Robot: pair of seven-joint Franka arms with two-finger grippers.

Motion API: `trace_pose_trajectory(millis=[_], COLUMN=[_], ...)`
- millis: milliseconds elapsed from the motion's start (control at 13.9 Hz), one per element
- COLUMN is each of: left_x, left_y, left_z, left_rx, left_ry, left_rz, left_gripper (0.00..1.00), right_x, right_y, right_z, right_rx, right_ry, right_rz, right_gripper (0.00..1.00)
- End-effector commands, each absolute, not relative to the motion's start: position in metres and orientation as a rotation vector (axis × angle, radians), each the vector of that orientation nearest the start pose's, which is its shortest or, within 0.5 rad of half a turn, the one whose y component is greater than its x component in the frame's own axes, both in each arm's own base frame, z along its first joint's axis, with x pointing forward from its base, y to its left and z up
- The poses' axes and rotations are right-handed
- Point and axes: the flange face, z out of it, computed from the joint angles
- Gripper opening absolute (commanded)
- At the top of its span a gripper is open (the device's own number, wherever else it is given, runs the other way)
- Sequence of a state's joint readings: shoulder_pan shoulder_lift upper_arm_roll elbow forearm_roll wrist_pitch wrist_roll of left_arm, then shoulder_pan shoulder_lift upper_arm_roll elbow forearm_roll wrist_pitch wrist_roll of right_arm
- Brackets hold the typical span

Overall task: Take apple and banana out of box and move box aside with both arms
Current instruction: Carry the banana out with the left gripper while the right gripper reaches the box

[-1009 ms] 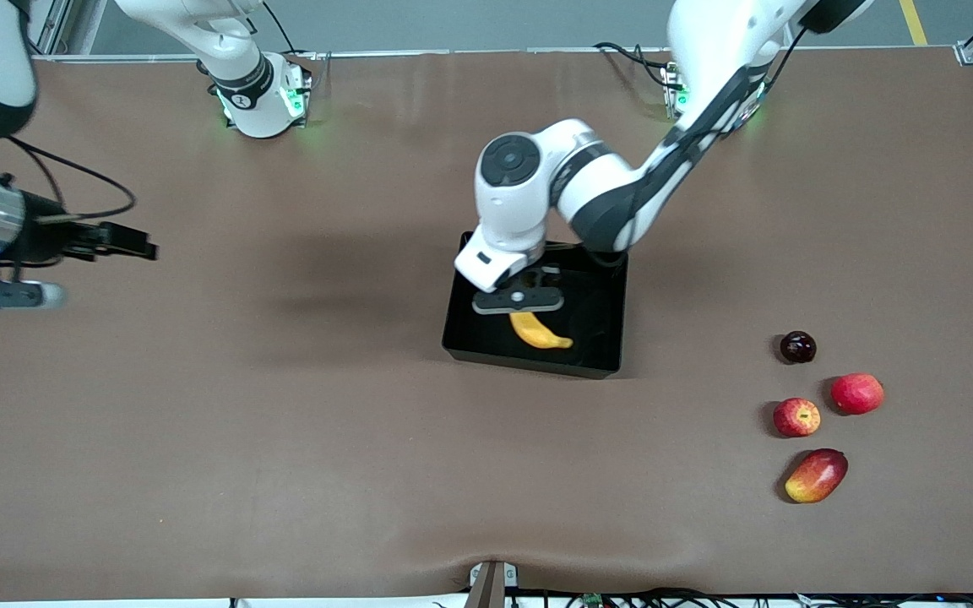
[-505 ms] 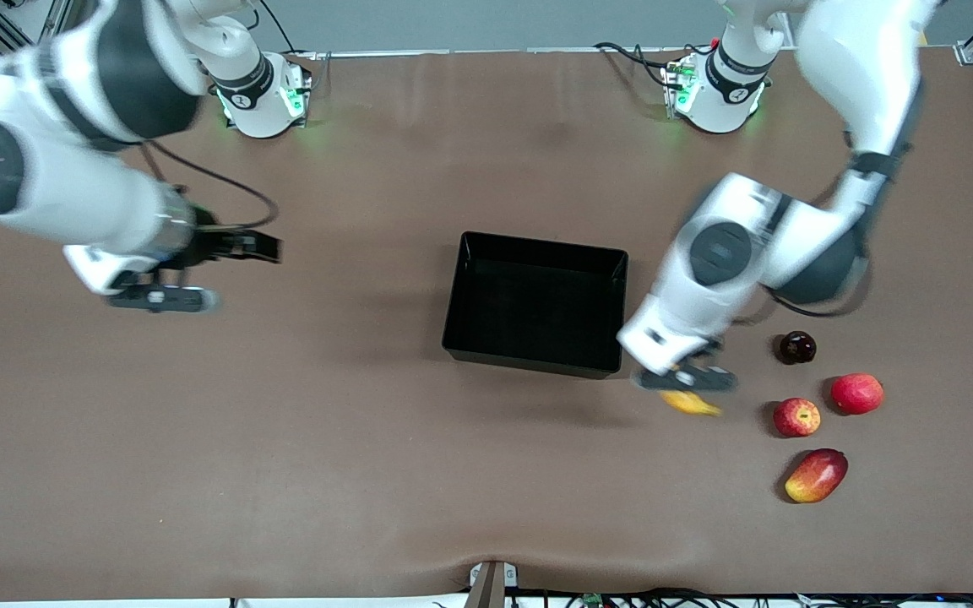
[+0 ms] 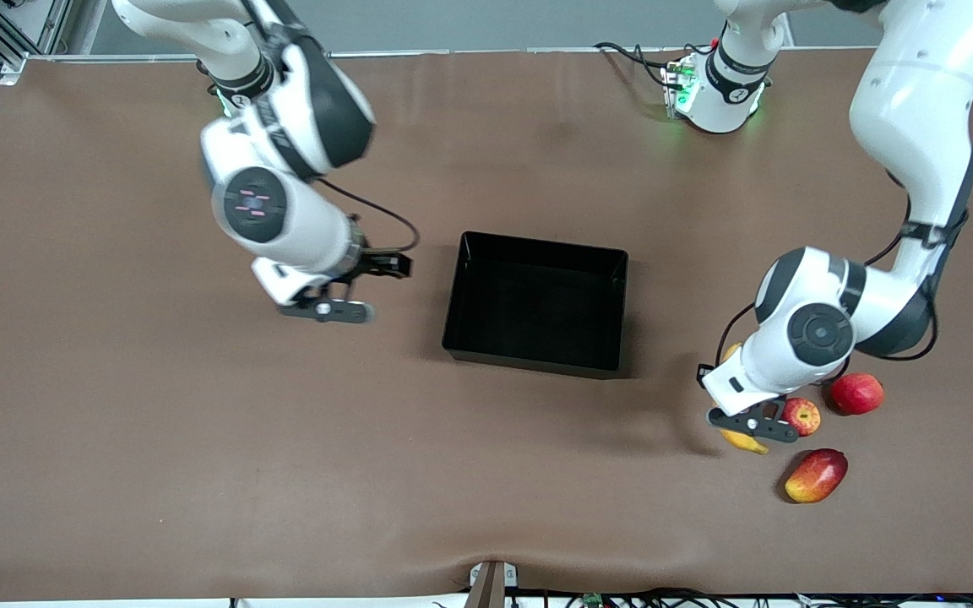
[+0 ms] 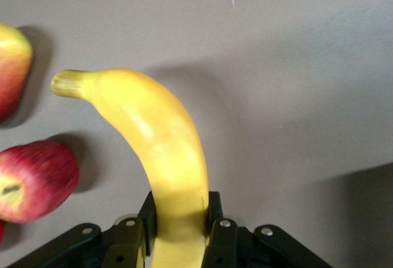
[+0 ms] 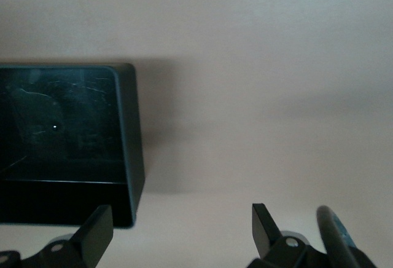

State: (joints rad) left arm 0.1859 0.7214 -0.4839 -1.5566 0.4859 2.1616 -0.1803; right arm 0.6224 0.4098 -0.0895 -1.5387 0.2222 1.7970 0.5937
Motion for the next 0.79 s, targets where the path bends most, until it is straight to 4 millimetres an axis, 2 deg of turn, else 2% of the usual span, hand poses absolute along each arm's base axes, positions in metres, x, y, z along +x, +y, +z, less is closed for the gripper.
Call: trace_pose_trajectory(millis=[0,144,288,360,432,577,649,721], left_x=[0.688,0.689,0.686,0.687,0.687,0.688,0.688,0.689], left_y=[-0.138,-0.122,-0.121,-0.112,-0.106,-0.104,-0.105,-0.102], left_z=[0.239,0.226,0.218,0.213,0.211,0.213,0.216,0.221], left_rx=[-2.997,-2.976,-2.986,-2.982,-2.975,-2.973,-2.971,-2.973], left_ry=[0.538,0.554,0.569,0.559,0.554,0.552,0.551,0.523], left_rz=[-0.039,-0.022,-0.058,-0.068,-0.064,-0.075,-0.082,-0.086], left_gripper=[0.0,0.07,0.13,0.19,0.32,0.91,1.0,1.0], right_x=[0.55,0.542,0.535,0.529,0.527,0.517,0.516,0.515], right_y=[0.39,0.413,0.431,0.44,0.443,0.459,0.461,0.46], right_z=[0.379,0.356,0.332,0.319,0.31,0.286,0.28,0.276], right_rx=[-3.048,-3.056,-3.066,-3.082,-3.094,-3.101,-3.101,-3.112], right_ry=[0.189,0.228,0.207,0.189,0.201,0.217,0.212,0.205], right_rz=[0.333,0.316,0.299,0.308,0.306,0.28,0.269,0.268], right_gripper=[1.0,1.0,1.0,1.0,1.0,1.0,0.94,0.75])
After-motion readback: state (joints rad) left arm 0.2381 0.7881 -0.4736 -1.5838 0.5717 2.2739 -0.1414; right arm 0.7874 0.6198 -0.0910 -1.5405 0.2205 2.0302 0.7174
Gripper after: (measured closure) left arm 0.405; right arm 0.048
